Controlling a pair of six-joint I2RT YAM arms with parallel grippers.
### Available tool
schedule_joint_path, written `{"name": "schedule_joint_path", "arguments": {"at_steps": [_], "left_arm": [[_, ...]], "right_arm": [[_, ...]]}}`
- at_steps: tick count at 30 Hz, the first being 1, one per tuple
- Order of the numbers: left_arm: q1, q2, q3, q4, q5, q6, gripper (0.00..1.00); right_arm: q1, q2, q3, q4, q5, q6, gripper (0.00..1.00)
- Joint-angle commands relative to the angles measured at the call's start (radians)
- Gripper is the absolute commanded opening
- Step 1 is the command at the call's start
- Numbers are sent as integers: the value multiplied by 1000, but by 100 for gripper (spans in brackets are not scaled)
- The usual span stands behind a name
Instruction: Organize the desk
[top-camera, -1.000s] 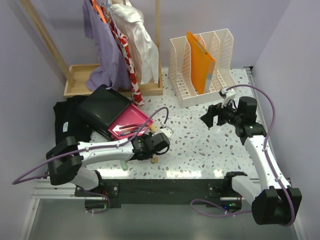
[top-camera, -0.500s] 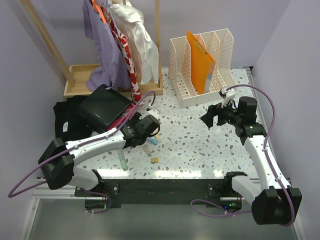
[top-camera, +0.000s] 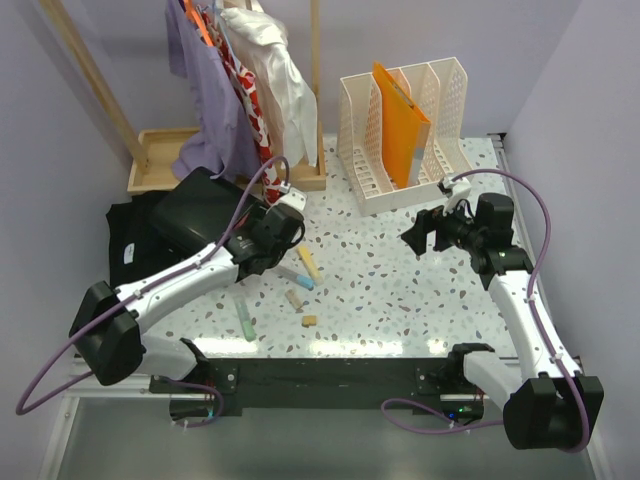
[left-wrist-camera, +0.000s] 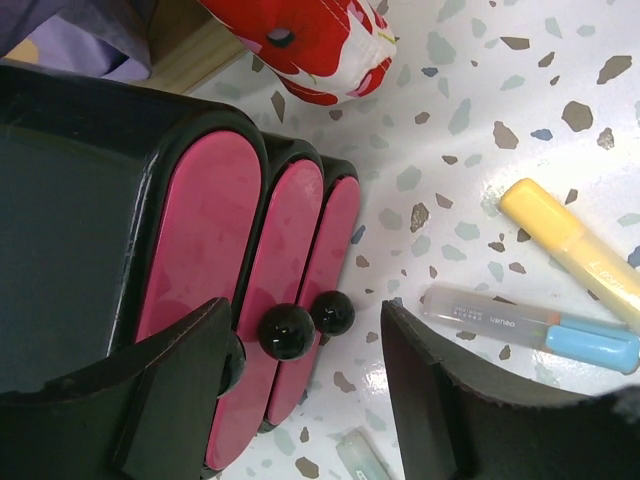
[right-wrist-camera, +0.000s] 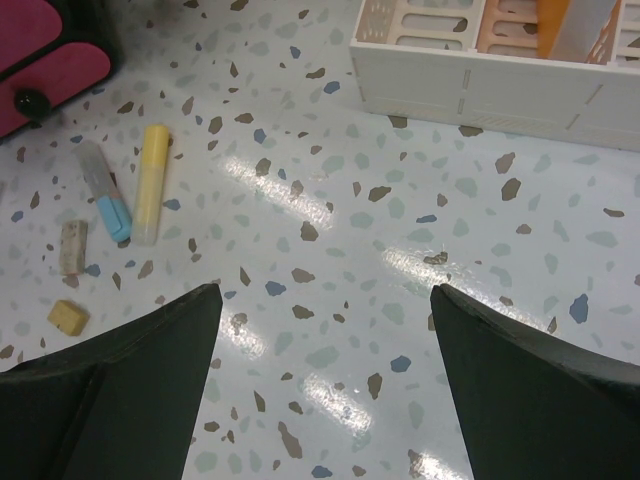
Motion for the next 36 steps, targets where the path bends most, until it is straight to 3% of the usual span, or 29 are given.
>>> {"name": "schedule_joint_path", "arguments": {"at_steps": [1,21,30,36], "left_arm": [[9,-61,45,-2,49,8,67],[9,-213,-29,44,155,-126,68],[9,-245,-106,61,86,-317,70],[9,-231,-136,11,-15,-551,69]], "right_arm": [[-4,-5,6,26,-13,-9,90],[-5,-5,4,26,-15,-9,90],[-7,-8,4,26,-16,-9,90],[-7,-8,4,28,-16,-9,90]]}}
